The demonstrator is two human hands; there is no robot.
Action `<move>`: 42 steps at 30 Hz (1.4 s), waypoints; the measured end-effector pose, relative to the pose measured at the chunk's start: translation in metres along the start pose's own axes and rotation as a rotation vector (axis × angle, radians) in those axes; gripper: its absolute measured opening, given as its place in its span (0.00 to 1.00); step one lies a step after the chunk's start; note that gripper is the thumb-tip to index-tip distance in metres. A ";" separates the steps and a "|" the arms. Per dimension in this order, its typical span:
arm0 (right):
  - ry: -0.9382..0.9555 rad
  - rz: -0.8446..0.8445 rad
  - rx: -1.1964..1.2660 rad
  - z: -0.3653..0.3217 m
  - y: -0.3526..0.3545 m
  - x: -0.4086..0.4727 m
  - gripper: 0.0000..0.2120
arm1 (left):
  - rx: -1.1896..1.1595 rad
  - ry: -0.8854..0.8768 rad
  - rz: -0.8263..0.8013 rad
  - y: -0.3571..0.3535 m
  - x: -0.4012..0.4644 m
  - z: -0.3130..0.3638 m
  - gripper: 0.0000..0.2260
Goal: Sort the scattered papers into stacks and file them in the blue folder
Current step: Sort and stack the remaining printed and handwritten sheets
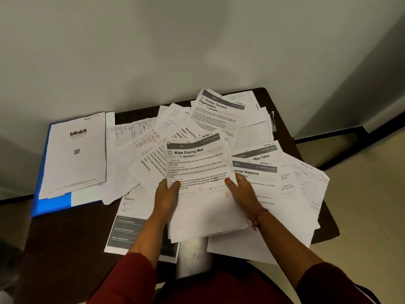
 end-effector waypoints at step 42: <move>-0.119 0.396 0.046 0.035 0.126 -0.031 0.16 | 0.464 -0.065 -0.018 -0.115 -0.045 0.003 0.05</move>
Point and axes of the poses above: each hand's wrist, its own x-axis towards the middle knuckle, its own y-axis out of the back of the hand, z = x × y, the point moved 4 cm from there along x, towards the middle knuckle, and after that the axes turned 13 degrees about x, right-handed, at the moved point
